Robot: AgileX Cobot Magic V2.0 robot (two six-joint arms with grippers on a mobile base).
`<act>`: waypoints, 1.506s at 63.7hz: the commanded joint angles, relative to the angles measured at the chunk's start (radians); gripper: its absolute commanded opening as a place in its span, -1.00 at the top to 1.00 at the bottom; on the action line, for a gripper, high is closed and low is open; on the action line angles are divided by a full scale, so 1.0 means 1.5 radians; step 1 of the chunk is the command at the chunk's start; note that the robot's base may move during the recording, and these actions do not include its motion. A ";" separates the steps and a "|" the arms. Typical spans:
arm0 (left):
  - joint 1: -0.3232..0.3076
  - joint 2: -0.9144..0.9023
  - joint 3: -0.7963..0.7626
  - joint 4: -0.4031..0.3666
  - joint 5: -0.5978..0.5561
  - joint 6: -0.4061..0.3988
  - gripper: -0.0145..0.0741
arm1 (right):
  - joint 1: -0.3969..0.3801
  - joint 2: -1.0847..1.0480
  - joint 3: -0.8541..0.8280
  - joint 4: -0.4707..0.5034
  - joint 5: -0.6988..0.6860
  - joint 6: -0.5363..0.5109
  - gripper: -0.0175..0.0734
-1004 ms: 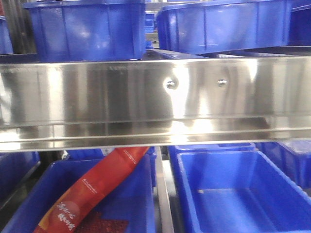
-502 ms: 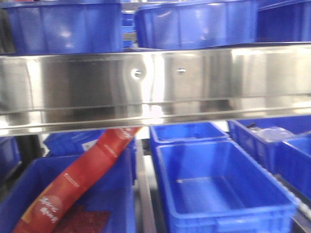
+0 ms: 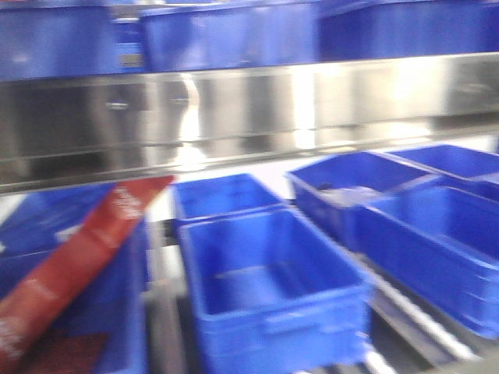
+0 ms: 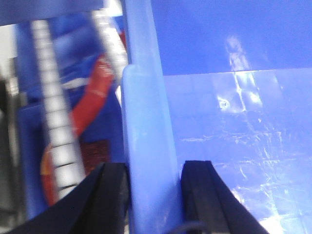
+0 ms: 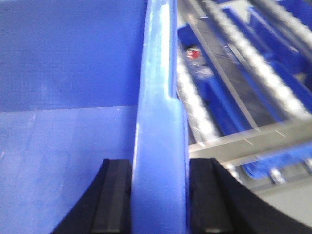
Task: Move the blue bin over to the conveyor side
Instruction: 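Hold the blue bin with both grippers while the base backs away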
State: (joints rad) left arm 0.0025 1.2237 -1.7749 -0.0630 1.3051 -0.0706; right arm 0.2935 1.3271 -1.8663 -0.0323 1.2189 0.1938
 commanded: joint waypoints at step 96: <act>0.002 -0.014 -0.010 0.004 -0.056 0.005 0.71 | -0.002 -0.016 -0.009 -0.028 -0.072 -0.008 0.79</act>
State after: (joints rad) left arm 0.0025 1.2237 -1.7749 -0.0610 1.3051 -0.0706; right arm 0.2935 1.3271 -1.8663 -0.0323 1.2172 0.1960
